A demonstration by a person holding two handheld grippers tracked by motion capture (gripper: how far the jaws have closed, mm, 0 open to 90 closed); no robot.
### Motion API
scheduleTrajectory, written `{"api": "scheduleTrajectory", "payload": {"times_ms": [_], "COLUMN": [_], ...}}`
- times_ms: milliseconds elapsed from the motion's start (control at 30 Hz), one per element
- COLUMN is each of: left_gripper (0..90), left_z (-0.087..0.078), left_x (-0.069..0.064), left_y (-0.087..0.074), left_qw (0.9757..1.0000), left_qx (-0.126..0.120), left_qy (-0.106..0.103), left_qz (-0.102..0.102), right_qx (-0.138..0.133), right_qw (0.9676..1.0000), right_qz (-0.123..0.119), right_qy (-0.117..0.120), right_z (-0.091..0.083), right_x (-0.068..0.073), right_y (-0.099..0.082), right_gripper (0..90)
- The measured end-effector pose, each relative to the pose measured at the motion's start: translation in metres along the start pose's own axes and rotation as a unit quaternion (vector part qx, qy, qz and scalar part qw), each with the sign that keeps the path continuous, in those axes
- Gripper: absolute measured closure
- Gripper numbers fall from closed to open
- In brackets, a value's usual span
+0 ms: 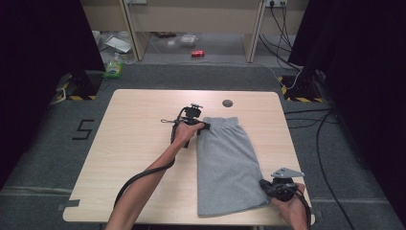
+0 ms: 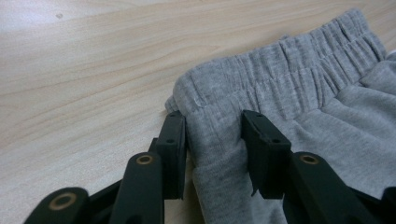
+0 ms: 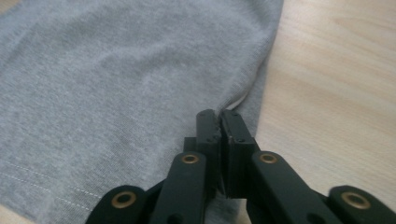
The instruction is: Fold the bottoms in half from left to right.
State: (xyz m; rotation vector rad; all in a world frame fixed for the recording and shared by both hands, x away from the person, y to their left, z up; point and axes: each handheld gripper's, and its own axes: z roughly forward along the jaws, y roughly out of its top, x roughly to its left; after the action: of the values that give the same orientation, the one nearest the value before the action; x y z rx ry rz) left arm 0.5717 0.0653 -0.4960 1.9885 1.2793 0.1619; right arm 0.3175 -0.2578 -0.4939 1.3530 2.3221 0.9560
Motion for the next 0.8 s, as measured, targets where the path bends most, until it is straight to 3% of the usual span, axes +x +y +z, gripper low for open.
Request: {"api": "scheduleTrajectory", "payload": {"times_ms": [167, 333, 400, 467, 533, 667, 800], "left_gripper": [62.7, 61.9, 60.6, 59.2, 59.0, 59.4, 59.1], "left_z": [0.001, 0.006, 0.006, 0.007, 0.007, 0.008, 0.010], "left_x": [0.000, -0.001, 0.000, 0.002, 0.003, 0.003, 0.005], "left_y": [0.001, 0.004, 0.005, 0.004, 0.004, 0.006, 0.007], "left_qw": [0.9999, 0.9999, 0.9998, 0.9997, 0.9997, 0.9997, 0.9996], "left_qx": [-0.011, -0.015, -0.017, -0.019, -0.018, -0.018, -0.017], "left_qy": [0.000, -0.001, -0.002, -0.006, -0.009, -0.008, -0.011], "left_qz": [-0.004, -0.007, -0.009, -0.012, -0.015, -0.012, -0.018], "right_qx": [-0.030, 0.008, 0.005, -0.009, -0.005, 0.044, 0.033], "right_qw": [0.9994, 0.9999, 0.9996, 0.9993, 0.9995, 0.9976, 0.9989], "right_qz": [0.012, 0.012, 0.014, 0.015, -0.004, -0.038, -0.017], "right_qy": [-0.013, -0.008, -0.026, -0.034, -0.032, -0.037, -0.030], "right_z": [-0.019, -0.002, -0.005, -0.015, -0.021, -0.018, -0.022], "right_x": [-0.010, -0.012, -0.011, -0.007, 0.001, 0.010, 0.005], "right_y": [0.004, -0.005, -0.005, -0.002, -0.001, -0.014, -0.025], "right_gripper": [87.8, 81.5, 69.1, 63.0, 60.0, 58.8, 58.0]}}
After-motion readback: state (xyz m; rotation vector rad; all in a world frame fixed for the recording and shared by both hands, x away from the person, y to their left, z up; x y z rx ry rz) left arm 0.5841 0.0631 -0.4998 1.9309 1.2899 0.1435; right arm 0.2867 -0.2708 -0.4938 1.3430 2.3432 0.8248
